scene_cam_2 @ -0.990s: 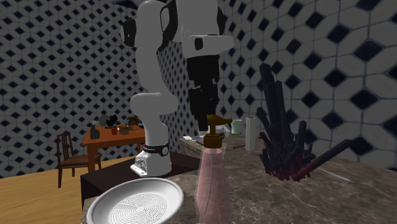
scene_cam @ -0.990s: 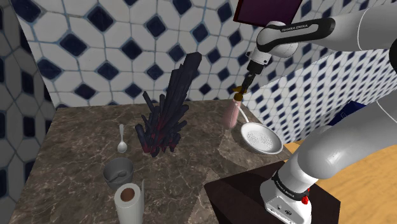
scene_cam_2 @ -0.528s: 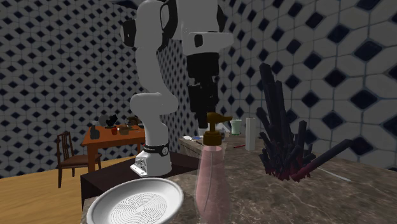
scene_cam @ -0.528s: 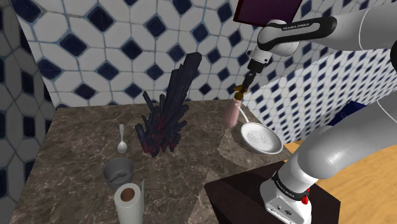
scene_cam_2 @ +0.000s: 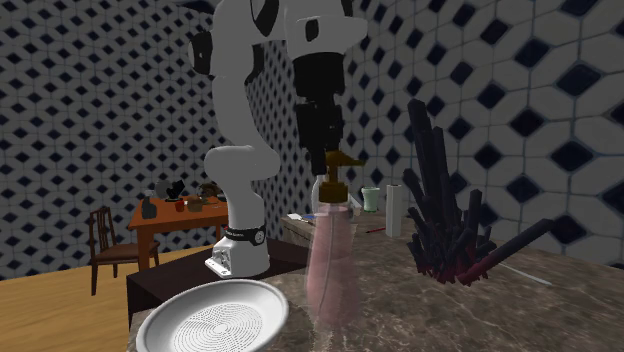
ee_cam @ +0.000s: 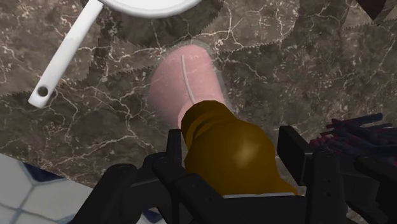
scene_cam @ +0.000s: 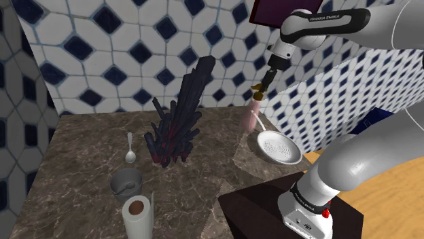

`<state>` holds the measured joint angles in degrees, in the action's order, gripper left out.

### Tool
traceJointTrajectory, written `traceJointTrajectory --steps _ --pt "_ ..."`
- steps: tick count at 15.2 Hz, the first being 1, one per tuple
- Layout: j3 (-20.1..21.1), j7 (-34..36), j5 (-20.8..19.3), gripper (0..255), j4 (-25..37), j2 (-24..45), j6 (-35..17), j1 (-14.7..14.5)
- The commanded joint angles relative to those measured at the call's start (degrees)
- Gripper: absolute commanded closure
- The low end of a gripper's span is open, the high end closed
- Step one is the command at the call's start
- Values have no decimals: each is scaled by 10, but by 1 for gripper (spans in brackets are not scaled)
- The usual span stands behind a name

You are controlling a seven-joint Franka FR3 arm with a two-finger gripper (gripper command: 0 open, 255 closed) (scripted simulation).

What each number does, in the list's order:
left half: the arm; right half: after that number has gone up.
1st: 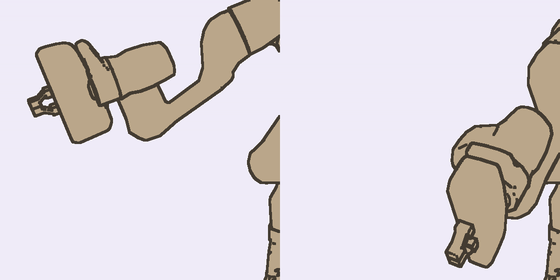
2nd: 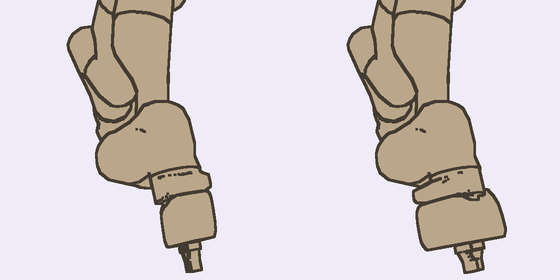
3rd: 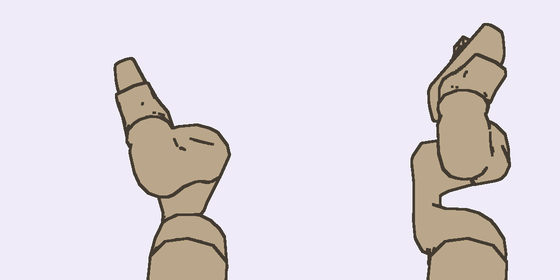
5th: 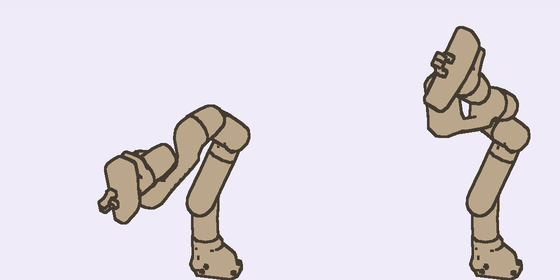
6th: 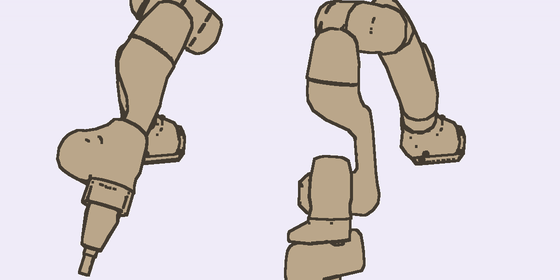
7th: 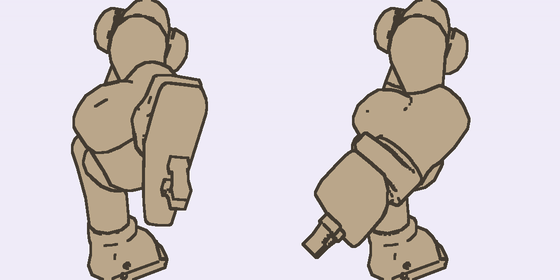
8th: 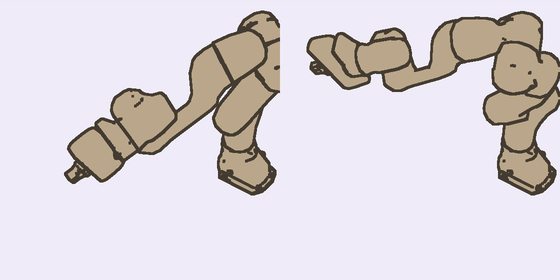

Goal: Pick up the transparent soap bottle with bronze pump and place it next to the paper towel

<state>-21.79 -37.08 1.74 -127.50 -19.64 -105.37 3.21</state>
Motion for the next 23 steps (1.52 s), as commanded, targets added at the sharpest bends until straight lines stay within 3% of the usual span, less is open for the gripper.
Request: traceJointTrajectory --steps 1,23 --pt "1 2 0 255 17 0 16 -1" --pt "8 18 7 255 196 11 184 -7"
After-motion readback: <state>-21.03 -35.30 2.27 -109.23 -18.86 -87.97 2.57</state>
